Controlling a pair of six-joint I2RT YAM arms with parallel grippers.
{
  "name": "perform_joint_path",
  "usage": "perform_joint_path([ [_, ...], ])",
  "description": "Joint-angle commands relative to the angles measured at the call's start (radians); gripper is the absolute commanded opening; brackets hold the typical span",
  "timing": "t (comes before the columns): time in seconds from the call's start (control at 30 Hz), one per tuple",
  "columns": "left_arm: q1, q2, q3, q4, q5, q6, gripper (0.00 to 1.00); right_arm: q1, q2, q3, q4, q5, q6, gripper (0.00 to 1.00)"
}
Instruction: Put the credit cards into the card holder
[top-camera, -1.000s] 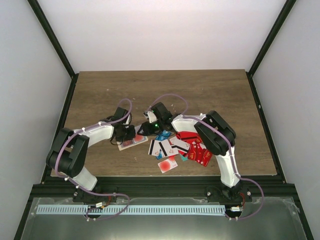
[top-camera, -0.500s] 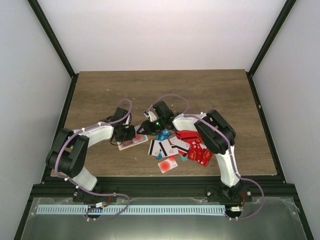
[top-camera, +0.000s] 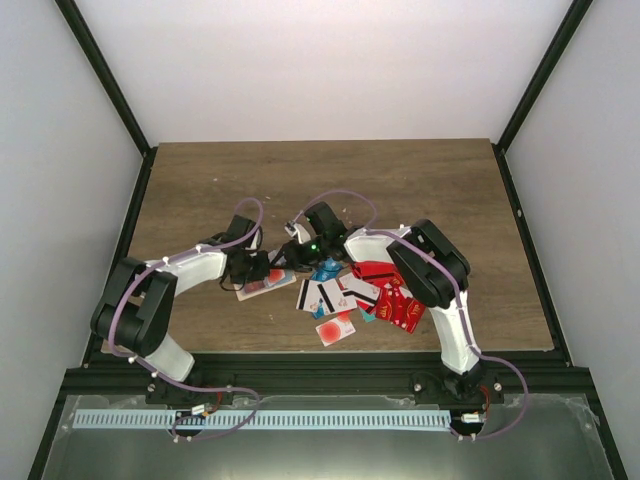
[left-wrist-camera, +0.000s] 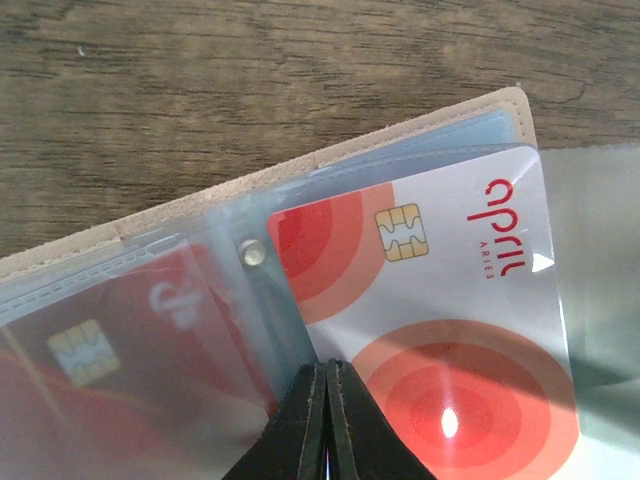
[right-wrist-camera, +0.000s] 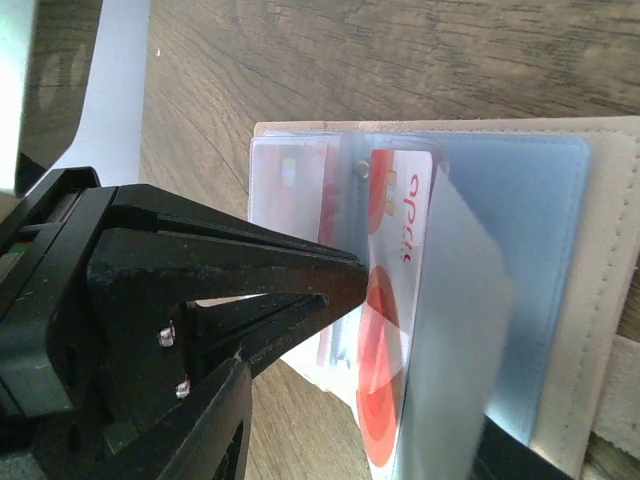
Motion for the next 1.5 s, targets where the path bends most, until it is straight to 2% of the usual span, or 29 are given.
perform_joint_path([
  [0.0, -0.003, -0.004, -0.037, -0.084, -0.027, -0.013, 0.04, 0.008, 0.001, 0.015, -0.016, 0.008, -0.001, 0.42],
  [0.2, -0.003, -0.057, -0.010, -0.111, -0.031, -0.017, 0.04, 0.015, -0.016, 0.041, -0.102, 0.091, -0.037, 0.40],
  [0.33, -0.002, -0.060, 0.003, -0.118, -0.031, -0.017, 0.04, 0.024, -0.029, 0.062, -0.161, 0.192, -0.061, 0.29],
  [0.5, -0.003, -0.062, 0.006, -0.121, -0.026, -0.014, 0.04, 0.034, -0.028, 0.084, -0.201, 0.245, -0.078, 0.16],
  [0.6, -0.003, -0.063, 0.005, -0.123, -0.035, -0.012, 0.04, 0.047, -0.029, 0.102, -0.223, 0.270, -0.089, 0.15],
  [0.8, -0.003, -0.041, -0.010, -0.109, -0.039, -0.011, 0.04, 0.093, -0.021, 0.141, -0.231, 0.231, -0.114, 0.16],
  [0.93, -0.002, -0.033, -0.015, -0.099, -0.038, -0.010, 0.04, 0.114, -0.001, 0.173, -0.260, 0.263, -0.117, 0.10],
  [1.2, -0.002, -0.017, -0.036, -0.077, -0.031, -0.008, 0.04, 0.115, 0.032, 0.175, -0.244, 0.226, -0.106, 0.04],
  [1.47, -0.001, -0.124, -0.032, -0.088, -0.029, -0.020, 0.04, 0.110, 0.000, 0.161, -0.205, 0.172, -0.096, 0.01],
])
